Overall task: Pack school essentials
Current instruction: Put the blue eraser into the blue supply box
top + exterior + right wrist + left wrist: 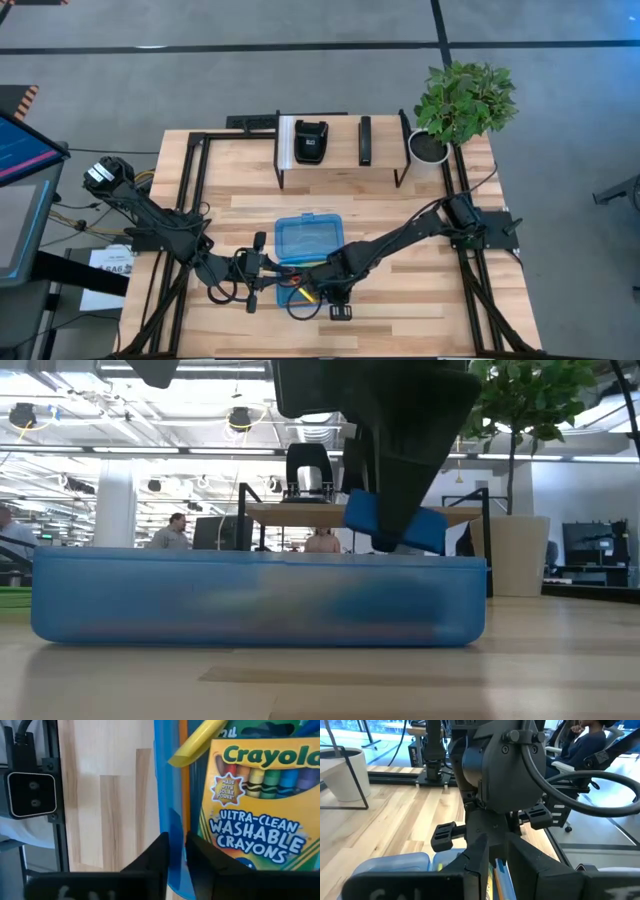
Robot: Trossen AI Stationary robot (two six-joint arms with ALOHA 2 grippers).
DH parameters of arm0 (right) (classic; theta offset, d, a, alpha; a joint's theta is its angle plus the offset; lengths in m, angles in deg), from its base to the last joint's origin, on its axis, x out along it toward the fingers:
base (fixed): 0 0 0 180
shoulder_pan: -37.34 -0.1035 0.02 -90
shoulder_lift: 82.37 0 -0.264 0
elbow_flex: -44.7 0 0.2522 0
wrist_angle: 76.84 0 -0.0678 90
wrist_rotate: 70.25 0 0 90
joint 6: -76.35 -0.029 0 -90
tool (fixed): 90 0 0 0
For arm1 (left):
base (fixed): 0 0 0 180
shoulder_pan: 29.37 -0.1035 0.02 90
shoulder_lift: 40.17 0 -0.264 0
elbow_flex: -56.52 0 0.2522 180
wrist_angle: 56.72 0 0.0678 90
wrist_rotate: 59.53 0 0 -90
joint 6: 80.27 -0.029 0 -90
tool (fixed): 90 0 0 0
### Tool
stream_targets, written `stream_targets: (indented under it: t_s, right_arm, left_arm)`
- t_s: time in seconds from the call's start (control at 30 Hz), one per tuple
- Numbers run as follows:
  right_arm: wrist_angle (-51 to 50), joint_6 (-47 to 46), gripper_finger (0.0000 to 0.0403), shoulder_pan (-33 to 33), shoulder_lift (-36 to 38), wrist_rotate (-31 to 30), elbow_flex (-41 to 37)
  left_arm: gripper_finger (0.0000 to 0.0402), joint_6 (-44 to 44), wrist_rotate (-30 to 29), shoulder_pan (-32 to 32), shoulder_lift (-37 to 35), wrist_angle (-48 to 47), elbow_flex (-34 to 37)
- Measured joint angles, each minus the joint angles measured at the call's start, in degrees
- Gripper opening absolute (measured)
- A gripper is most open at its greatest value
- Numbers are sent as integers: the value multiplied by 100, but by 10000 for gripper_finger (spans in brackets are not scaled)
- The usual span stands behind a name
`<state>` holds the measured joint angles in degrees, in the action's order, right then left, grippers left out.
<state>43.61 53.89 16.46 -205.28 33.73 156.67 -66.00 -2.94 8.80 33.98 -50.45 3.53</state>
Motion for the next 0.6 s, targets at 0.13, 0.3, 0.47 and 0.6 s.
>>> stream_targets:
  t_s: [0.13,0.3,0.47,0.6]
  right_arm:
    - [-23,-2,130,0,0,-23,0]
    - [-31,-49,184,15,0,-37,0]
    - [-56,-103,213,80,0,-78,0]
    - [-58,-133,216,170,0,-321,0]
  left_arm:
    - [52,0,1,0,0,0,0]
    - [52,0,4,0,0,0,0]
    - [52,18,9,0,0,0,0]
    - [52,40,9,0,0,0,0]
